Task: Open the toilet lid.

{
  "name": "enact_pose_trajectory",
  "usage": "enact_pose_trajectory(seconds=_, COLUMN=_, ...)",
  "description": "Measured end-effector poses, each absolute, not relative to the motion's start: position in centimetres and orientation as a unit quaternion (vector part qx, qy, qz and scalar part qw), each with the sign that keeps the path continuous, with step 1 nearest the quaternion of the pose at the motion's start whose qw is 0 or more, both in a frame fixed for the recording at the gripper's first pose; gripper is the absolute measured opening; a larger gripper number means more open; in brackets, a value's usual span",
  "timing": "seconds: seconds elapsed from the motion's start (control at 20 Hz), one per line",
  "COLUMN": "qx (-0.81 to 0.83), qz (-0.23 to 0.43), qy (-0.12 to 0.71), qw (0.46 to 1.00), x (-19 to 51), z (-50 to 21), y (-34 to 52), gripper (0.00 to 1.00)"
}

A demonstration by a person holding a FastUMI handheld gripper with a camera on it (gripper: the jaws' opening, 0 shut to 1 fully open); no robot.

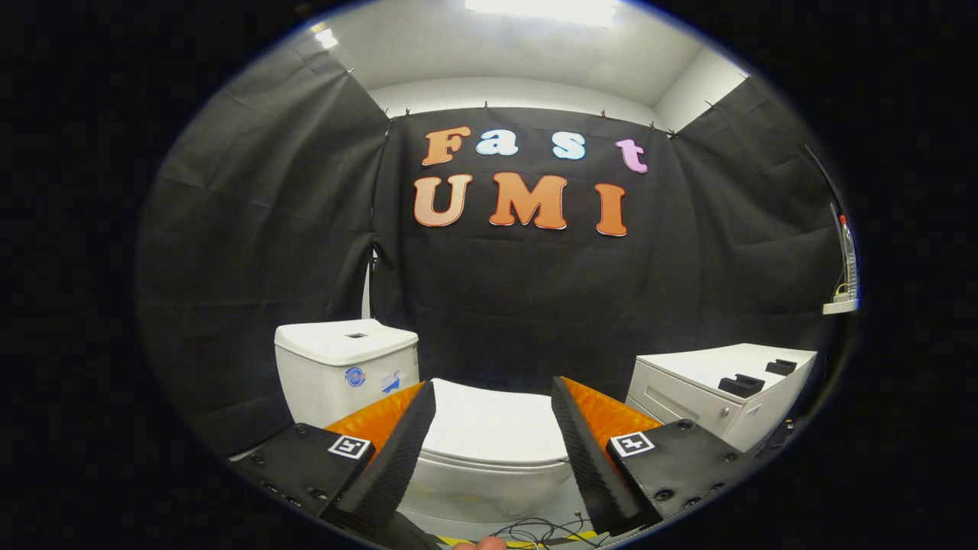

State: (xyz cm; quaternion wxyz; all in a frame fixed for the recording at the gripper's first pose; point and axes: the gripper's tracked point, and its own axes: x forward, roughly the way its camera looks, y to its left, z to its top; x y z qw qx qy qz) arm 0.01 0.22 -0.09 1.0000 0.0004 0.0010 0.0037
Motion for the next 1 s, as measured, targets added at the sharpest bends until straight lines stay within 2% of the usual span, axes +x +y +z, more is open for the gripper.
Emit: enact_pose_trajectory(seconds=1.0, qx=0.003, qz=0.006, qy=0.003, qw=1.0, x=0.02, z=-0.41, y=0.4, gripper=0.98)
